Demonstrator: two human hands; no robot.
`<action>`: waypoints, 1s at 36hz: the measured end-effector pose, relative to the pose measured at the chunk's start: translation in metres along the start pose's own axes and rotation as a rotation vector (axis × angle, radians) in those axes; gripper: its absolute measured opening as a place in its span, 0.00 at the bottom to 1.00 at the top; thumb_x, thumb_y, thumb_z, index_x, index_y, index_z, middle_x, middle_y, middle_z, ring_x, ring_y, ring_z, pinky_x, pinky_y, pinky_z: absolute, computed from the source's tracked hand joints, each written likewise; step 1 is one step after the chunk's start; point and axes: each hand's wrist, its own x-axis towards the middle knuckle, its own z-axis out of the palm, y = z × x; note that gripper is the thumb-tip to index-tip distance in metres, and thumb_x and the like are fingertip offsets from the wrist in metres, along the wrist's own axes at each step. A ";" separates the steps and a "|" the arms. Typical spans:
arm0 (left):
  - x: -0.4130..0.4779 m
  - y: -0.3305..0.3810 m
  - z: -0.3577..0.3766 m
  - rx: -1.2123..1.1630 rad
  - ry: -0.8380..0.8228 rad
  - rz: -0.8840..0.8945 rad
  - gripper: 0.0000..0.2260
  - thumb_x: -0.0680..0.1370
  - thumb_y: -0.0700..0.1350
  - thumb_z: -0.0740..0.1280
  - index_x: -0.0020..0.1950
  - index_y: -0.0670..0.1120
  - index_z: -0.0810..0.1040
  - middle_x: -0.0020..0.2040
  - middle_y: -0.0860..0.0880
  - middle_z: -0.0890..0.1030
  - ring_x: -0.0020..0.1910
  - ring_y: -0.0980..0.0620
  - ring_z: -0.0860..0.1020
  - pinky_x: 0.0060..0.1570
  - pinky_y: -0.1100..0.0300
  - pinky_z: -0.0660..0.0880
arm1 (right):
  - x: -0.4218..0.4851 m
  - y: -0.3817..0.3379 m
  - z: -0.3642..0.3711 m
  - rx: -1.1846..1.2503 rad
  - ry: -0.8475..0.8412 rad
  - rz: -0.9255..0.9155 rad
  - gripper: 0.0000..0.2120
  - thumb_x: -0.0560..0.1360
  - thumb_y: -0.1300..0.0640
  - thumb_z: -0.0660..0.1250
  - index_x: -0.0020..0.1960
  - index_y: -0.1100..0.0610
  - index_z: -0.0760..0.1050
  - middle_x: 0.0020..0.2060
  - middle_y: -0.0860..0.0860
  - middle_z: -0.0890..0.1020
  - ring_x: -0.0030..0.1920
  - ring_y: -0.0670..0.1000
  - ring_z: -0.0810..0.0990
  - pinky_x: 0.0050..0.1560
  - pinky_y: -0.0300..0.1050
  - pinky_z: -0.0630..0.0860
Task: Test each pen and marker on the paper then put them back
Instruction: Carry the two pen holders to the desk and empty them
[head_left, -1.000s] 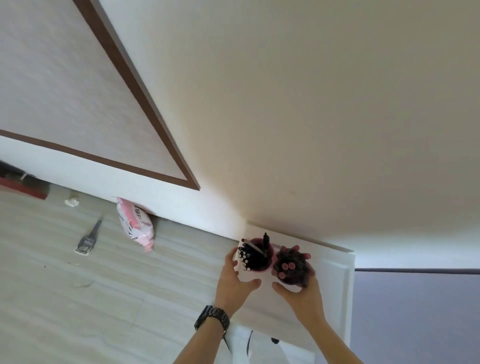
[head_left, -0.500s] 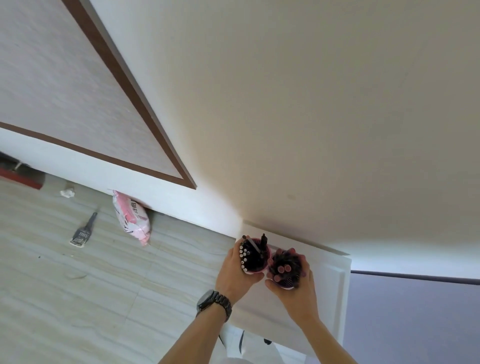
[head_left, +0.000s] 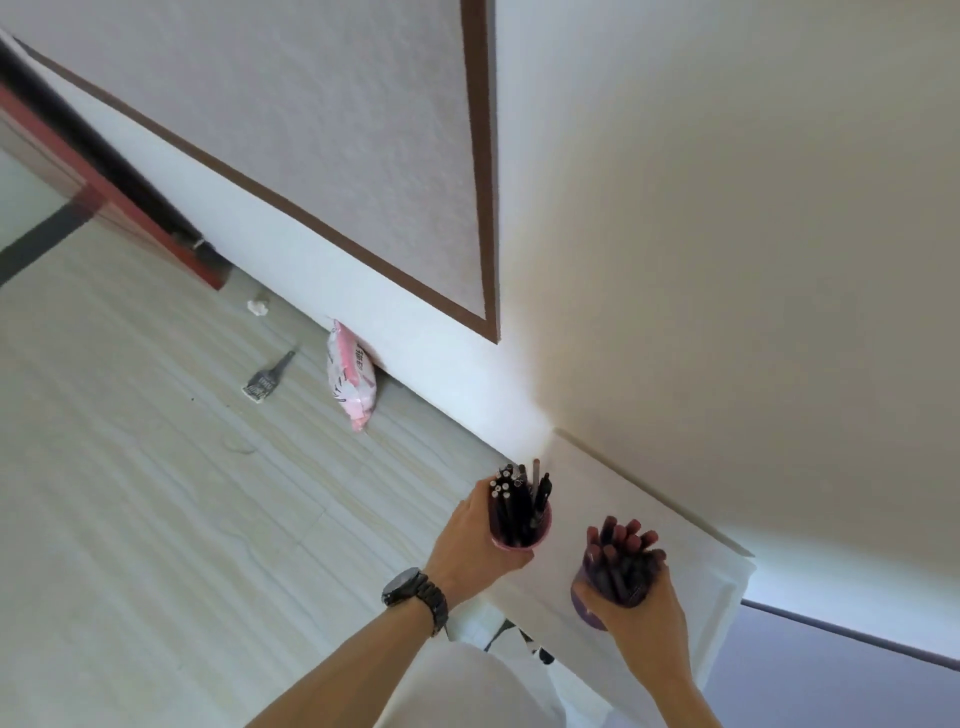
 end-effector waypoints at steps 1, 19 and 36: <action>-0.011 -0.006 -0.006 -0.032 0.028 -0.027 0.39 0.64 0.59 0.78 0.69 0.62 0.61 0.57 0.65 0.75 0.56 0.64 0.76 0.52 0.66 0.77 | -0.005 0.000 0.000 0.000 -0.037 -0.018 0.22 0.66 0.61 0.81 0.46 0.41 0.73 0.38 0.28 0.81 0.40 0.24 0.77 0.37 0.21 0.69; -0.282 -0.163 -0.036 -0.631 0.747 -0.680 0.14 0.65 0.52 0.77 0.46 0.60 0.76 0.36 0.64 0.83 0.34 0.69 0.80 0.31 0.70 0.76 | -0.089 -0.024 0.079 -0.520 -0.786 -0.392 0.34 0.66 0.50 0.81 0.63 0.32 0.67 0.60 0.19 0.70 0.61 0.24 0.70 0.52 0.17 0.66; -0.439 -0.329 -0.041 -0.941 1.040 -0.784 0.17 0.70 0.55 0.74 0.41 0.42 0.76 0.33 0.43 0.79 0.28 0.53 0.72 0.27 0.53 0.72 | -0.219 -0.050 0.305 -0.914 -0.826 -0.484 0.40 0.61 0.53 0.85 0.67 0.55 0.70 0.58 0.50 0.81 0.59 0.54 0.80 0.54 0.47 0.72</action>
